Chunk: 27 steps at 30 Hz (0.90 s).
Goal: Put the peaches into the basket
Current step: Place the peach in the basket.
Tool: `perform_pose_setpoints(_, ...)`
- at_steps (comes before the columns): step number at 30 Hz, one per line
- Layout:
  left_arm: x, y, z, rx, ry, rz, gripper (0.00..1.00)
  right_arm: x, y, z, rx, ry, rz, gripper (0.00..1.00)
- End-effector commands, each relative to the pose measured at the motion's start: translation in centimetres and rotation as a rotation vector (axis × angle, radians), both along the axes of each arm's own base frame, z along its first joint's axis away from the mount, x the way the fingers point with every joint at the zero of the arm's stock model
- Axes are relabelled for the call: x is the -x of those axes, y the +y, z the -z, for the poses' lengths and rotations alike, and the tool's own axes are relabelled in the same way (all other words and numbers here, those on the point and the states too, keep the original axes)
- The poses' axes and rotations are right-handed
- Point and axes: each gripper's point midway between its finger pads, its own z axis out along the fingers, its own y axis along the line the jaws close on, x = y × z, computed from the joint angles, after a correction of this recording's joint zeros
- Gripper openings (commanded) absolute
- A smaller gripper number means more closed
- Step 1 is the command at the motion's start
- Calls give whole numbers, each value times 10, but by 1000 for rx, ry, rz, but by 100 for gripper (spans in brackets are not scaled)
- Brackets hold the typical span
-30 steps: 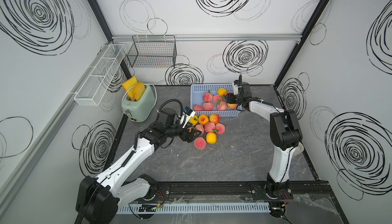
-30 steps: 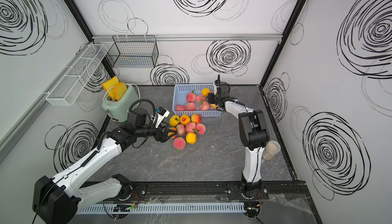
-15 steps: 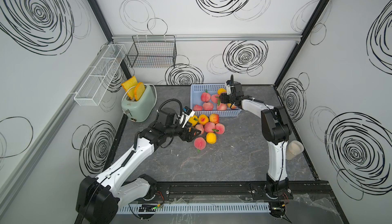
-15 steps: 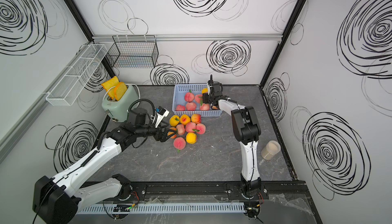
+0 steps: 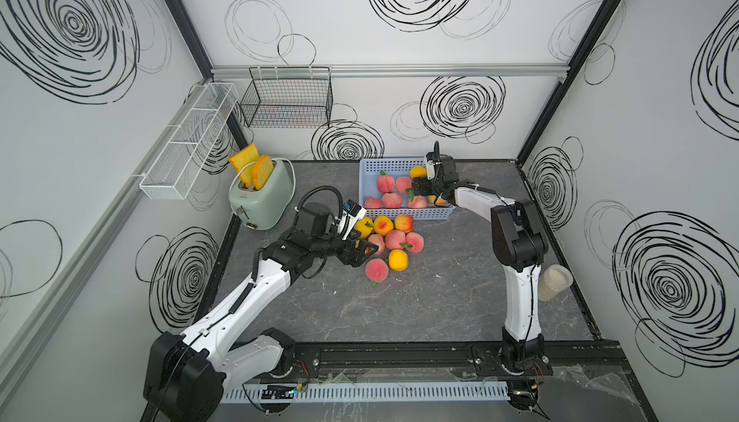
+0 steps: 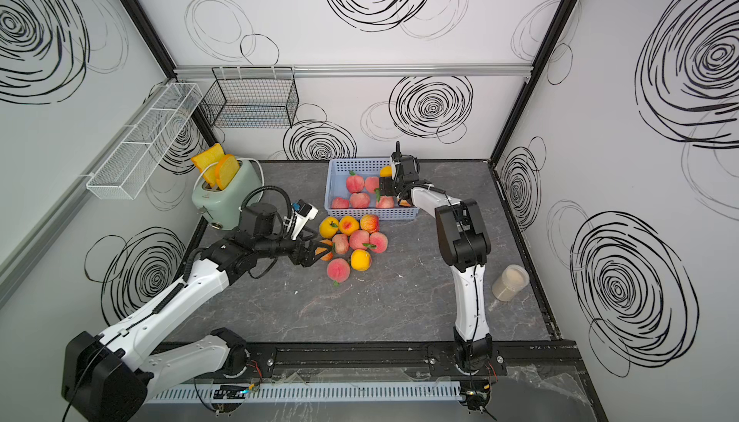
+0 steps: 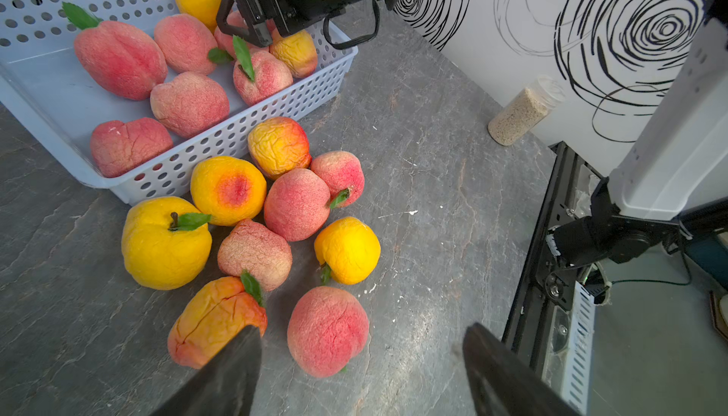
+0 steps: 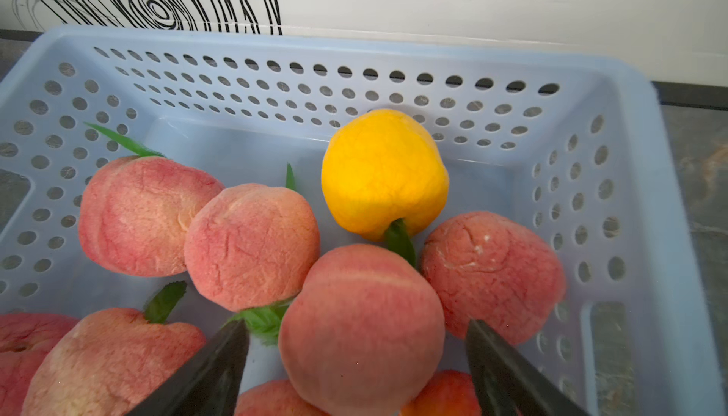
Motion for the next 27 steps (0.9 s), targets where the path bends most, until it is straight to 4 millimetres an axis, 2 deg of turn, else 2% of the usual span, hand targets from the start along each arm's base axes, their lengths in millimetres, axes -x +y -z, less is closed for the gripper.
perform_pose_setpoints(1, -4, 0, -9, 12, -25, -2, 85, -1, 0, -44, -17, -79, 14, 86)
perform_pose_setpoints(7, -4, 0, -9, 12, -26, -3, 85, 3, -5, -56, -37, -115, 30, 74)
perform_pose_setpoints(11, -4, 0, -9, 12, -24, -3, 85, 8, -5, -56, -38, -109, 24, 72)
perform_pose_setpoints(17, -4, 0, -8, 11, -21, -5, 84, 22, -8, -72, -58, -139, 13, 71)
perform_pose_setpoints(22, -5, 0, -7, 9, -16, -8, 84, 47, -11, -86, -71, -161, -13, 71)
perform_pose_setpoints(27, -7, 0, -4, 6, -6, -14, 83, 91, -16, -99, -104, -193, -55, 72)
